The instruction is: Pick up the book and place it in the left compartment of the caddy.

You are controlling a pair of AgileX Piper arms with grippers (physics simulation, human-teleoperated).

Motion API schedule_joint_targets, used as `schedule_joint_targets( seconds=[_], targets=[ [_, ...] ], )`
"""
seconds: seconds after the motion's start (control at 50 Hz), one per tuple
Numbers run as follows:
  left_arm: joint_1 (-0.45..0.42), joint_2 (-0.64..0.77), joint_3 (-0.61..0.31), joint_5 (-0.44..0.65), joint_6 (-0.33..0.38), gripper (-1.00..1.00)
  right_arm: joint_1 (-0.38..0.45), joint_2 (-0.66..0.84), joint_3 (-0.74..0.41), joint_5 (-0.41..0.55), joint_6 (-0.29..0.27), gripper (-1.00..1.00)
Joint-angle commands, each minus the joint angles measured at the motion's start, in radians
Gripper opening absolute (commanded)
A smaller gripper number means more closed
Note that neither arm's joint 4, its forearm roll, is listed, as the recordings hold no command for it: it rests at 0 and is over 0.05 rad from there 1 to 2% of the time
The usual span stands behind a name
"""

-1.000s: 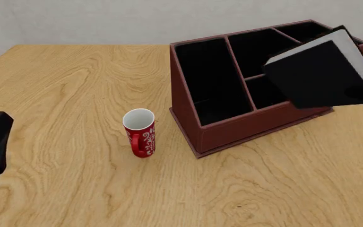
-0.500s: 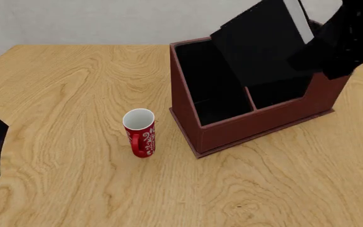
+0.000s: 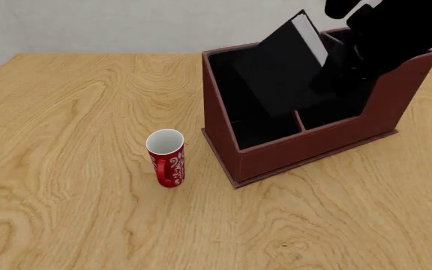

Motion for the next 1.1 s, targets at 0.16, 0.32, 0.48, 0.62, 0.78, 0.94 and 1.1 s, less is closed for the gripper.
schedule_joint_targets(
  seconds=[0.16, 0.32, 0.48, 0.62, 0.78, 0.94, 1.1],
  targets=[
    [0.012, -0.019, 0.005, 0.014, -0.009, 1.00, -0.049, 0.052, -0.002, 0.000, -0.021, -1.00],
    [0.017, -0.015, 0.014, 0.003, -0.010, 1.00, -0.053, 0.069, -0.010, 0.000, -0.022, -1.00],
    [0.023, -0.015, 0.018, 0.001, -0.011, 1.00, -0.041, 0.091, -0.015, 0.000, -0.015, -1.00],
    [0.026, -0.014, 0.023, -0.002, -0.010, 1.00, -0.051, 0.106, -0.024, 0.000, -0.021, -1.00],
    [0.031, -0.010, 0.026, -0.011, -0.009, 1.00, -0.046, 0.126, -0.028, 0.000, -0.010, -1.00],
    [0.036, -0.011, 0.034, -0.015, -0.009, 1.00, -0.048, 0.142, -0.037, 0.000, -0.008, -1.00],
    [0.041, -0.009, 0.038, -0.017, -0.008, 1.00, -0.040, 0.164, -0.053, 0.000, -0.006, -1.00]
  ],
)
